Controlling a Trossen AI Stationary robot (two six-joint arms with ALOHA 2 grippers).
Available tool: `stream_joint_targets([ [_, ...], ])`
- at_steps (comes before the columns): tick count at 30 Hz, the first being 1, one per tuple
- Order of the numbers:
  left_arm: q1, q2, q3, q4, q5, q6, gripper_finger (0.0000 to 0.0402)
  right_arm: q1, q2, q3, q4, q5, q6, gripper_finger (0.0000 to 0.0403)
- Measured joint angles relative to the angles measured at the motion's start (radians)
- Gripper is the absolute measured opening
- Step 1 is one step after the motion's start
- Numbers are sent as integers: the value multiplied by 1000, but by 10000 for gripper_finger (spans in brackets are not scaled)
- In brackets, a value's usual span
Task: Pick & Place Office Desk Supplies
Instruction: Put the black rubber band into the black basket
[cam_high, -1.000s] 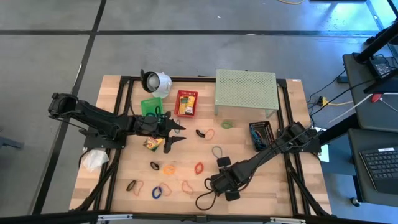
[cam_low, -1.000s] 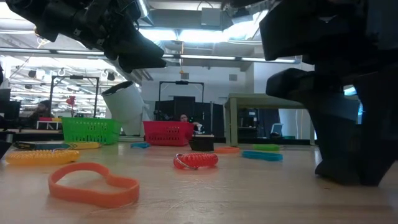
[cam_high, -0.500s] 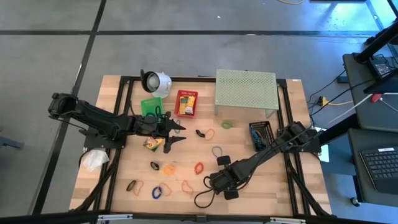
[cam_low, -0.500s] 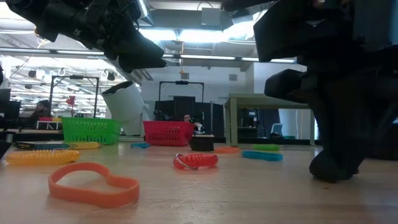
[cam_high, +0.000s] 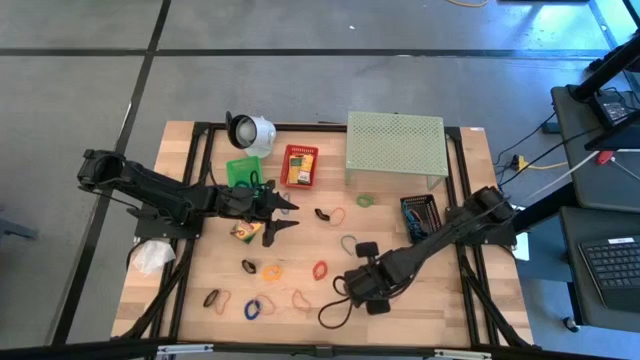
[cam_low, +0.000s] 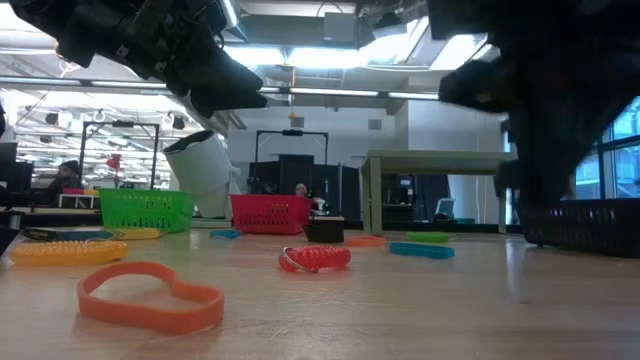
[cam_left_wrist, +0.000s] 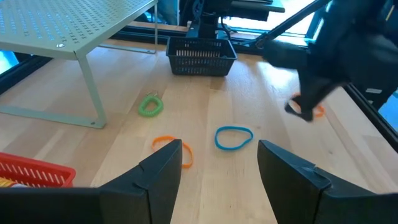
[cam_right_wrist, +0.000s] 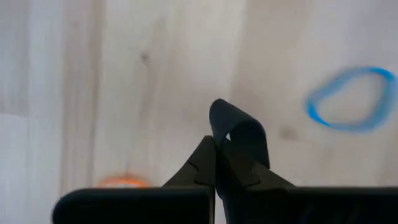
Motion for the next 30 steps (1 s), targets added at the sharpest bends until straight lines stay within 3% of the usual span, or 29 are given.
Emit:
stream_joint_targets([
  [8,0,0,0,1,0,0,203,-50,-179,-74,-126,104,172,1],
  [22,-11,0,0,23,0,1,203,-159,-611,-456,-84,113,607,0],
  [30,-11,0,0,22,-1,8,203,-205,-783,-633,-87,131,758,0],
])
